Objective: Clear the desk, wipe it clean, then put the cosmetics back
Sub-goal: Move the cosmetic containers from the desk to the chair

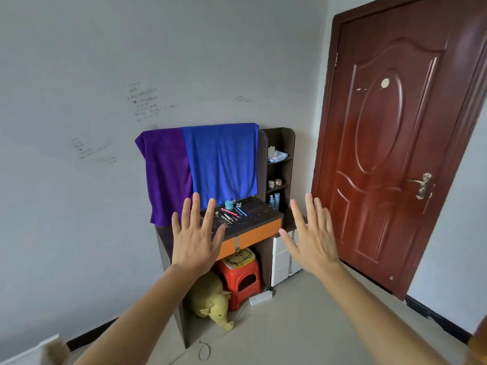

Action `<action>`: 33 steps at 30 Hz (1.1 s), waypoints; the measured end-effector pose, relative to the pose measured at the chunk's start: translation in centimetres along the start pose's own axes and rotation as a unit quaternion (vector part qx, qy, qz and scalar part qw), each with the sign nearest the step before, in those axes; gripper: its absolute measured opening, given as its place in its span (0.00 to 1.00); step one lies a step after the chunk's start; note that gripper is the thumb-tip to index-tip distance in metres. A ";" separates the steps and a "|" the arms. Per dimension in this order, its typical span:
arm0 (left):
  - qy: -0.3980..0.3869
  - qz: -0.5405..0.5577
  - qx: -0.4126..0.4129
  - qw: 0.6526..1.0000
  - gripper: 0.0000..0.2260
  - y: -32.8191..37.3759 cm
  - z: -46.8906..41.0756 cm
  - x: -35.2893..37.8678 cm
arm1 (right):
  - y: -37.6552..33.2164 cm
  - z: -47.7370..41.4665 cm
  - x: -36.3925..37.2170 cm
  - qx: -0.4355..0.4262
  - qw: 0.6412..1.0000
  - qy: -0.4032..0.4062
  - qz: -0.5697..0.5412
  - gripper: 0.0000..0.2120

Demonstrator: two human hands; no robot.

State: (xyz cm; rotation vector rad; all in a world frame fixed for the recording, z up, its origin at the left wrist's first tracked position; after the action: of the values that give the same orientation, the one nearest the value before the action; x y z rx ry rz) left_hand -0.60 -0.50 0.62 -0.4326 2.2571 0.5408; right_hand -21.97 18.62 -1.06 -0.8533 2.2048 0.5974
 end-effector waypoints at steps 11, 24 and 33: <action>-0.073 0.000 -0.014 0.997 0.30 -10.9 -15.3 12.5 | -4.4 -13.6 15.0 -0.030 0.996 -0.087 0.012 0.36; -0.184 -0.036 -0.041 0.981 0.30 -12.1 -28.2 35.3 | 3.8 -25.0 37.9 -0.004 0.983 -0.175 -0.045 0.36; -0.219 -0.032 -0.092 0.971 0.30 -13.3 -37.9 45.6 | 5.5 -37.1 52.4 -0.061 0.962 -0.242 -0.112 0.34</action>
State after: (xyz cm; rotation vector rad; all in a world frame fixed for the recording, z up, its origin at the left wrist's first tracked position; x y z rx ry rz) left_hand -47.02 -37.25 -13.13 -0.4293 1.7723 0.7359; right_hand -70.67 -21.48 -14.31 -0.8935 1.6216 0.7456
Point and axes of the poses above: each hand's wrist, its own z-axis away from the middle knuckle, its own x-axis out of the palm, y = z × x, the point moved 1 cm from there along -z, towards the middle knuckle, and after that the axes turned 10 degrees about z, right-handed, at the moved point
